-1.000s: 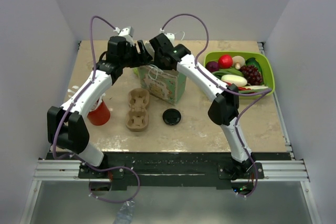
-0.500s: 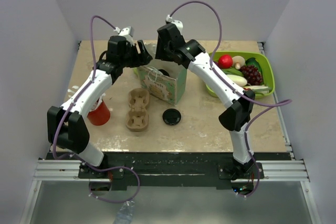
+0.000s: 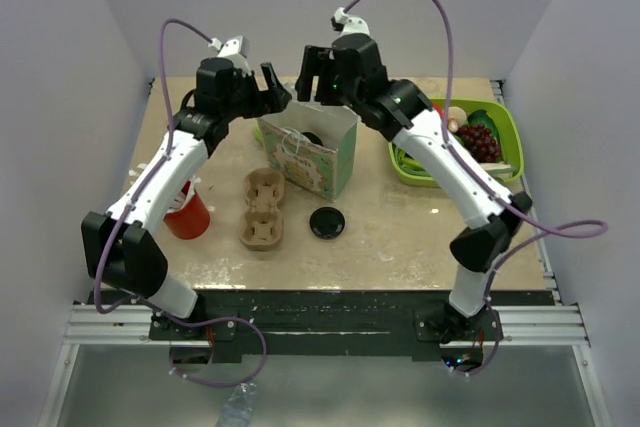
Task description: Pack the takeout coffee
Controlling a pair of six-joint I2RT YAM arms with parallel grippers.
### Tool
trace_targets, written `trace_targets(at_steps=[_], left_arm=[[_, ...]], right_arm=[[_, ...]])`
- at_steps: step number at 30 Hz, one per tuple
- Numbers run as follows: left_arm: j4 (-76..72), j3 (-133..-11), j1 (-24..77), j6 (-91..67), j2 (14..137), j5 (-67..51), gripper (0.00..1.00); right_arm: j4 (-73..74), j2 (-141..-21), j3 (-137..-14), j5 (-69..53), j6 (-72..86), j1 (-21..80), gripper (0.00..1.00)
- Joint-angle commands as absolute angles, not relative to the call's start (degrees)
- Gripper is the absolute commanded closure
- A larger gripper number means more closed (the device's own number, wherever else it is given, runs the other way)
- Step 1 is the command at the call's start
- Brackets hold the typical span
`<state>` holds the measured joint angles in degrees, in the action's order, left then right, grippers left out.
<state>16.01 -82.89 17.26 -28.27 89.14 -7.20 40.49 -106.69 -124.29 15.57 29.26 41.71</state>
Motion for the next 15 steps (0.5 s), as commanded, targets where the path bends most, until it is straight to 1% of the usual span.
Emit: trace_targets(at_steps=[1, 2, 3, 4, 5, 6, 7, 8, 10, 11, 14, 15], left_arm=[[17.2, -86.1, 17.1, -27.2, 81.7, -4.0, 0.00], [17.8, -85.9, 17.1, -27.2, 80.5, -2.8, 0.00], [18.4, -85.6, 17.1, -27.3, 78.2, -0.8, 0.01], [19.8, -84.6, 17.1, -27.8, 76.8, -0.2, 0.00], [20.6, -84.0, 17.1, -28.2, 74.2, 3.5, 0.00], [22.2, -83.3, 17.1, -28.6, 72.8, 4.6, 0.00], [23.3, -81.8, 17.1, -29.4, 71.4, 5.8, 0.00], [24.5, -80.9, 17.1, -30.1, 68.8, 8.9, 0.00], [30.0, -78.8, 17.1, -32.3, 66.6, 12.5, 0.00], [32.2, -78.4, 17.1, -33.2, 64.8, 16.2, 0.00], [41.2, -76.3, 17.1, -36.3, 61.4, 22.6, 0.01], [45.0, -74.7, 17.1, -37.2, 60.5, 23.8, 0.04]], right_arm=[[27.0, -93.0, -115.5, 11.0, 23.4, 42.0, 0.18], [25.1, -91.1, -110.7, 9.7, 22.2, 41.9, 0.13], [21.1, -89.1, -108.0, 9.1, 21.3, 41.9, 0.11], [19.2, -84.3, -105.3, 8.5, 20.5, 41.8, 0.08], [15.2, -82.1, -99.7, 8.4, 19.2, 41.8, 0.04], [13.2, -79.4, -96.7, 9.1, 18.7, 41.8, 0.02], [11.2, -74.8, -90.6, 9.7, 17.9, 41.9, 0.02], [7.8, -72.4, -87.7, 10.5, 17.6, 41.9, 0.02], [6.2, -68.9, -81.7, 13.5, 16.4, 41.9, 0.02], [6.2, -65.9, -80.3, 14.6, 16.0, 41.9, 0.02], [8.9, -62.2, -75.9, 18.7, 14.6, 41.8, 0.02], [9.5, -61.4, -75.0, 19.6, 14.2, 41.8, 0.02]])
